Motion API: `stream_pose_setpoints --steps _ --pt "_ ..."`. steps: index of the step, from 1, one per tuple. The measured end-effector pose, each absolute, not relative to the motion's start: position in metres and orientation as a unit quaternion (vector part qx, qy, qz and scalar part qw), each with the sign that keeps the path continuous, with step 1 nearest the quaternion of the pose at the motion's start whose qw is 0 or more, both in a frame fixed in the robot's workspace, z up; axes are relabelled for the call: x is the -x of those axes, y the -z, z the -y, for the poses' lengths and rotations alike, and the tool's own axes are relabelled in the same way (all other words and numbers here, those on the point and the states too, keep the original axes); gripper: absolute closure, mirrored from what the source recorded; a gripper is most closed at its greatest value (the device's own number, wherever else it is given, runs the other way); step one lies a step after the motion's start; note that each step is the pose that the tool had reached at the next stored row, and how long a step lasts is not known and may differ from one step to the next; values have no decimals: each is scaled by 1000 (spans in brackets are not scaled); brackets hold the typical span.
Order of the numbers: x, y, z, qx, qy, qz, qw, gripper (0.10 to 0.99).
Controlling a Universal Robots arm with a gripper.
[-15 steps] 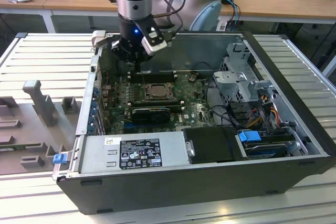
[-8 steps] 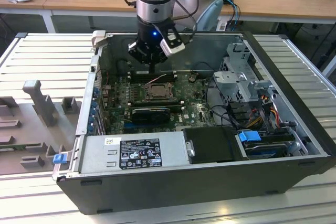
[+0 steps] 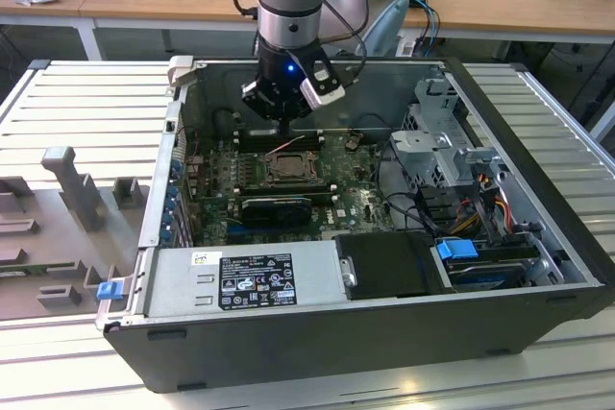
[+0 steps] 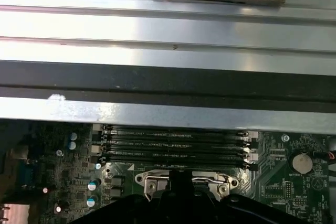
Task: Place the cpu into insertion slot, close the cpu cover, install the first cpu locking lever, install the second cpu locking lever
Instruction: 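Install the first cpu locking lever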
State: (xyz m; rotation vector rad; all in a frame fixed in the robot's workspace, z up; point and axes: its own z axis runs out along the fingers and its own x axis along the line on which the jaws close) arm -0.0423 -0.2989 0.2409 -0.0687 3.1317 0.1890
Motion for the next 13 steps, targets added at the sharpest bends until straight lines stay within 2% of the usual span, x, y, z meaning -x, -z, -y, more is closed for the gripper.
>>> stream_pose_setpoints --steps 13 --pt "32 -227 293 37 -61 -997 1 980"
